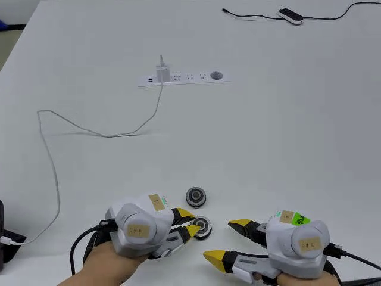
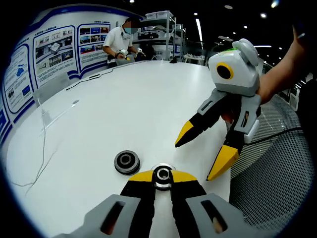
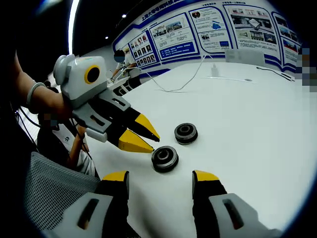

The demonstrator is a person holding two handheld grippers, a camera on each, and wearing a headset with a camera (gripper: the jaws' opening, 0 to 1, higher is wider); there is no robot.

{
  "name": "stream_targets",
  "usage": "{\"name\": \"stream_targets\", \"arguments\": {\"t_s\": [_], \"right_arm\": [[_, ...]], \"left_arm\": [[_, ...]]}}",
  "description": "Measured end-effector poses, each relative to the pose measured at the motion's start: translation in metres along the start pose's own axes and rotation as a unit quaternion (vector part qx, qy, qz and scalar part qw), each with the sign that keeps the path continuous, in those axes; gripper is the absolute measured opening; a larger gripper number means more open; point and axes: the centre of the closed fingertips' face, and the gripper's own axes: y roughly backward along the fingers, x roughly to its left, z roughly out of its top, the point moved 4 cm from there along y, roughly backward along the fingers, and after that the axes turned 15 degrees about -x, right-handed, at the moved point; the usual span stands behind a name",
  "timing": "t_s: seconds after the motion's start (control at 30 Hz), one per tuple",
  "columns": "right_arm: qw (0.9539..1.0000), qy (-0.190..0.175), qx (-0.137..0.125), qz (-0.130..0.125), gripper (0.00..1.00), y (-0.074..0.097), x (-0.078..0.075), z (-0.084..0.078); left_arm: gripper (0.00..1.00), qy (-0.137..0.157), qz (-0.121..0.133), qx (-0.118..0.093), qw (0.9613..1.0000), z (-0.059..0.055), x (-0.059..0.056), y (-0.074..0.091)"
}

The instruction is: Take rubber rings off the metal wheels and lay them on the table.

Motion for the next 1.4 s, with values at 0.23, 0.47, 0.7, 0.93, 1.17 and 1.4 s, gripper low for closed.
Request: {"name": "stream_targets", "arguments": {"t_s": [0.23, 0.47, 0.7, 0.93, 1.17, 1.4], "right_arm": [[0.9999, -0.011, -0.006, -0.001, 0.52, -0.003, -0.002, 0.001], [0.9997, -0.022, -0.011, -0.003, 0.52, -0.005, -0.002, 0.000], [0.9995, -0.028, -0.012, -0.004, 0.52, -0.005, -0.003, -0.002], [0.9993, -0.034, -0.014, -0.006, 0.52, -0.006, -0.003, -0.003], [0.9982, -0.054, -0.024, -0.007, 0.50, -0.010, -0.004, -0.001], [0.9941, -0.100, -0.037, -0.019, 0.40, -0.011, -0.009, 0.001]], "left_arm": [[0.12, -0.015, -0.012, 0.013, 0.9997, -0.004, -0.001, -0.007], [0.13, -0.035, -0.024, 0.026, 0.9988, -0.007, -0.003, -0.014], [0.13, -0.045, -0.031, 0.034, 0.9979, -0.010, -0.004, -0.017], [0.14, -0.049, -0.035, 0.039, 0.9974, -0.013, -0.003, -0.017], [0.13, -0.045, -0.036, 0.036, 0.9977, -0.014, -0.002, -0.016], [0.13, -0.044, -0.036, 0.033, 0.9979, -0.014, -0.002, -0.016]]}}
